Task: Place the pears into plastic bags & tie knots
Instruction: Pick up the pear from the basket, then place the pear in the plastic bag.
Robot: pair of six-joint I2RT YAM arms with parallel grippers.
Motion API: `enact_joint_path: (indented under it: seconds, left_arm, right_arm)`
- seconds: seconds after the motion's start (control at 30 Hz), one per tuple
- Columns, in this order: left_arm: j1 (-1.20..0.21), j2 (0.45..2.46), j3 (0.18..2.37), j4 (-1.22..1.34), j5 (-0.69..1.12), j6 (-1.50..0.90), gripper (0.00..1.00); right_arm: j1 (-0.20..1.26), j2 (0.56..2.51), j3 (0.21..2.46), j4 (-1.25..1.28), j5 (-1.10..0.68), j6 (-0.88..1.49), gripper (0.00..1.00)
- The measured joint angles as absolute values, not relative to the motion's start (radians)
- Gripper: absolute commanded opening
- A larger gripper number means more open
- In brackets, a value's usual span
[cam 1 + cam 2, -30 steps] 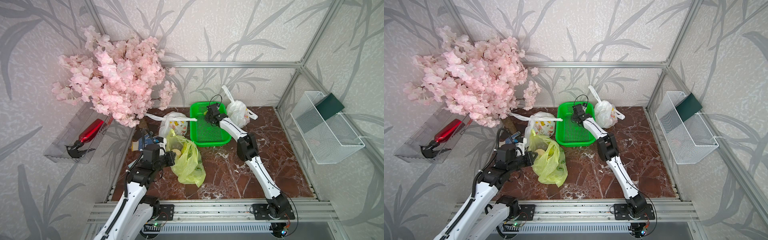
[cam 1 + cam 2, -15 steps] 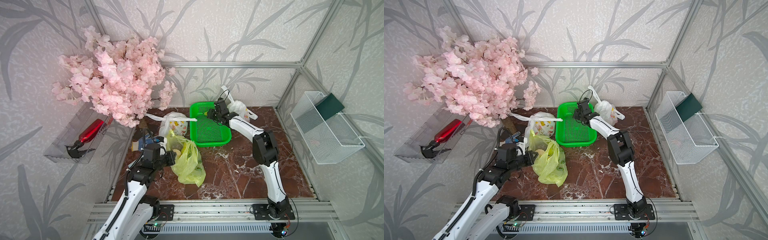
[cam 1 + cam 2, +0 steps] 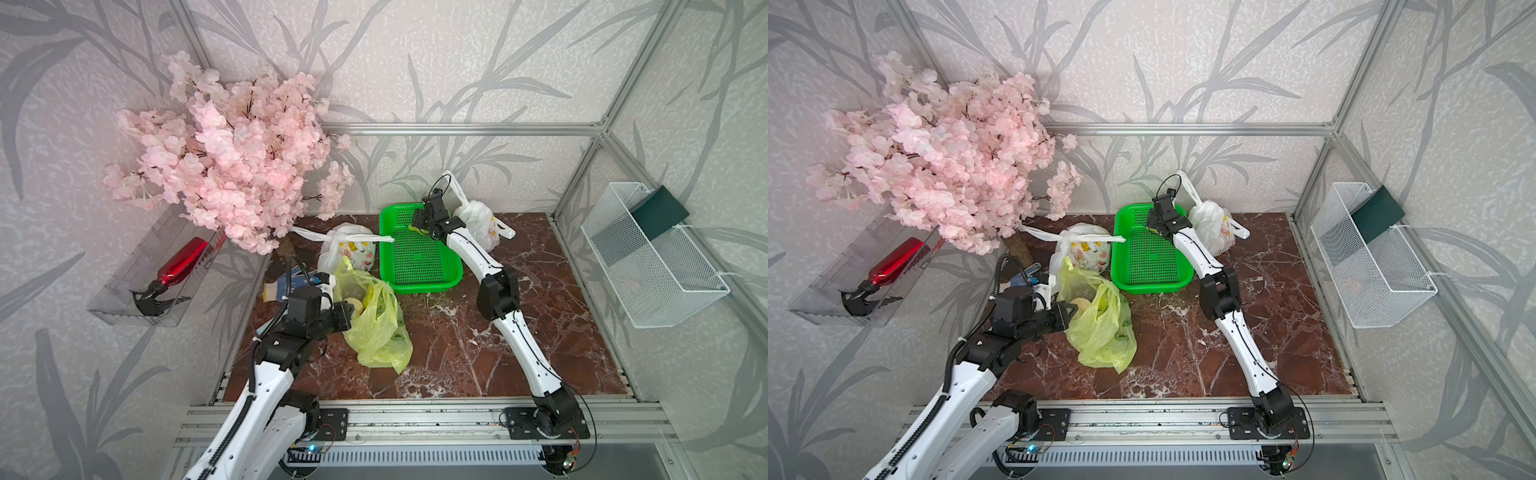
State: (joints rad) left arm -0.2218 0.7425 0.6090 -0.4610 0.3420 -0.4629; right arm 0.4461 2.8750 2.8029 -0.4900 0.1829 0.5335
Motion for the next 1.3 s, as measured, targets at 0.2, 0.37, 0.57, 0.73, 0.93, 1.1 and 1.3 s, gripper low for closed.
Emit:
enact_joint_path:
  seconds: [0.2, 0.37, 0.57, 0.73, 0.93, 1.1, 1.3]
  left_arm:
    - [-0.222, 0.743, 0.622, -0.467, 0.342, -0.463, 0.00]
    - [-0.223, 0.743, 0.622, -0.468, 0.342, -0.463, 0.00]
    - [-0.225, 0.752, 0.644, -0.487, 0.329, -0.427, 0.00]
    - [-0.226, 0.744, 0.654, -0.494, 0.300, -0.417, 0.00]
    - [-0.226, 0.708, 0.654, -0.505, 0.285, -0.413, 0.00]
    - [-0.226, 0.683, 0.654, -0.507, 0.284, -0.411, 0.00]
    - [-0.226, 0.659, 0.653, -0.509, 0.284, -0.411, 0.00]
  right_arm:
    - [0.440, 2.862, 2.696, -0.424, 0.155, 0.547, 0.44]
    - [0.443, 2.700, 2.411, -0.321, 0.115, 0.530, 0.30]
    - [0.471, 2.368, 1.980, -0.232, 0.027, 0.520, 0.26]
    - [0.566, 1.988, 1.626, -0.176, -0.058, 0.491, 0.26]
    - [0.772, 1.716, 1.532, -0.255, -0.123, 0.384, 0.25]
    - [0.907, 1.695, 1.590, -0.399, -0.123, 0.290, 0.25]
    - [0.986, 1.864, 1.816, -0.543, -0.063, 0.208, 0.26]
